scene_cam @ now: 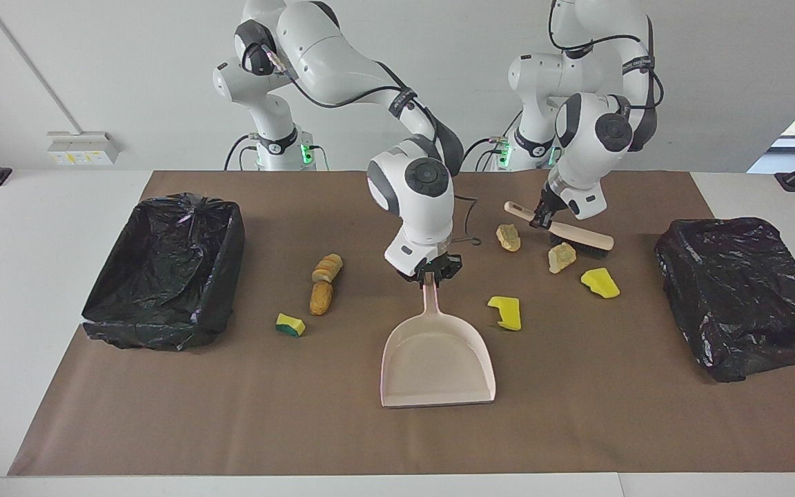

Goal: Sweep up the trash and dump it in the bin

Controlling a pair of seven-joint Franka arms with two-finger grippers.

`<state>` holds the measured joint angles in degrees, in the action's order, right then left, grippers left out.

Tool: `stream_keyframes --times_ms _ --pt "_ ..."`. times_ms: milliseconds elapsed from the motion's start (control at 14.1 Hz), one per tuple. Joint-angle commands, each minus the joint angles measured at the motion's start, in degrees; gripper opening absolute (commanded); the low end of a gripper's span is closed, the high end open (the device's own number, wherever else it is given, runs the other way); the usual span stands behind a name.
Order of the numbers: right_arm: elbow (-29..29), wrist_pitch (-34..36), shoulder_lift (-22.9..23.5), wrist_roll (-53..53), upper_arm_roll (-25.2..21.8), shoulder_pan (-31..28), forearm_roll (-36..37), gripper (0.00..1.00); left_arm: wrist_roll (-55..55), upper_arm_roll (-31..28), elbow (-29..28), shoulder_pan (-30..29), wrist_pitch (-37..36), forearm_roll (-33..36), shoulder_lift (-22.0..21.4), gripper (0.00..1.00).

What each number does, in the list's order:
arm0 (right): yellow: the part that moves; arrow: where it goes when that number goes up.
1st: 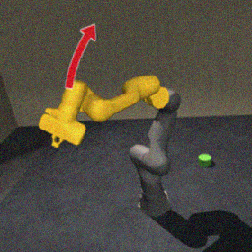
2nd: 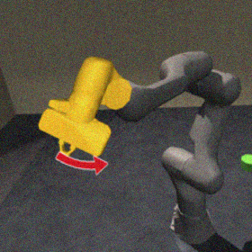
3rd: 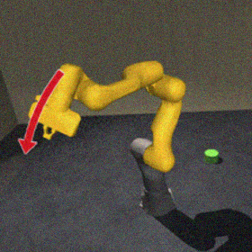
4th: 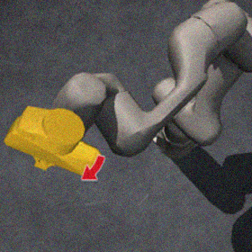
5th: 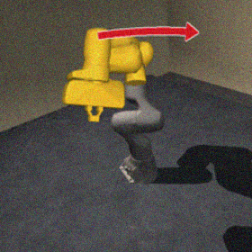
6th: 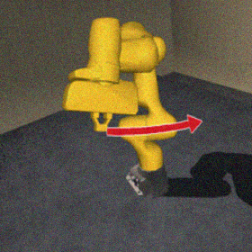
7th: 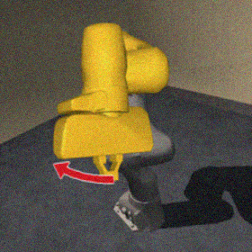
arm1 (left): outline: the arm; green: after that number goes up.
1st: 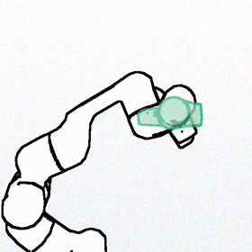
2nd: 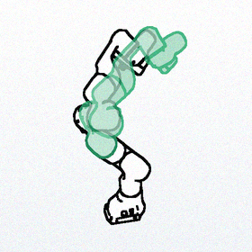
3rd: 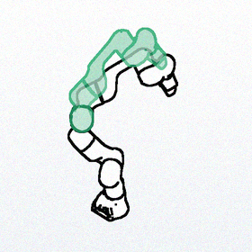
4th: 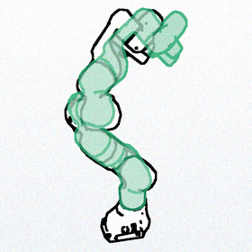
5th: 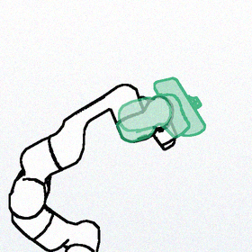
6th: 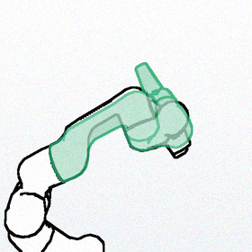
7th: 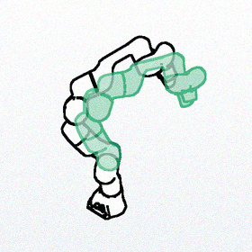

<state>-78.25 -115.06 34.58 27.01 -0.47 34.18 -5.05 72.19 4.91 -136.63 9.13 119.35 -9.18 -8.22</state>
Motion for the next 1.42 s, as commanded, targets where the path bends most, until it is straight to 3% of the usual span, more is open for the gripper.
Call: stream_keyframes --times_ms 0,142,283,425,566,779,921,1345 --pt "-3.9 0.4 -5.4 -11.6 0.4 -2.4 0.6 0.00 -5.4 0.5 5.8 -0.9 0.2 -0.9 4.9 0.00" --pt "-10.0 0.5 -11.2 -20.0 0.4 -4.6 0.7 0.00 -7.8 0.5 10.4 -0.6 -4.4 -0.5 6.8 0.00" --pt "-16.6 2.3 -17.6 -32.7 0.4 -6.9 0.7 0.00 -11.0 0.5 15.8 -0.1 -15.0 -0.4 8.0 0.00" --pt "-21.0 3.9 -20.1 -47.4 0.3 -7.8 0.9 0.00 -10.8 0.9 15.9 0.4 -20.5 -0.7 5.9 0.00" --pt "-24.5 4.1 -21.6 -60.6 0.3 -8.7 2.4 0.00 -9.0 0.8 13.5 5.8 -23.5 -0.8 3.6 0.00" --pt "-30.2 4.1 -24.7 -71.6 0.4 -8.3 3.9 0.00 1.0 0.9 4.6 10.0 -17.1 -3.7 -1.7 0.00" --pt "-32.0 4.1 -24.7 -73.8 0.4 -5.0 8.5 0.00 7.2 0.9 0.4 11.5 -10.9 -6.5 -2.6 0.00" --pt "-34.2 4.0 -25.3 -73.9 0.5 -4.3 10.3 0.00 12.2 0.5 4.2 10.2 -0.9 -10.9 2.9 0.00"
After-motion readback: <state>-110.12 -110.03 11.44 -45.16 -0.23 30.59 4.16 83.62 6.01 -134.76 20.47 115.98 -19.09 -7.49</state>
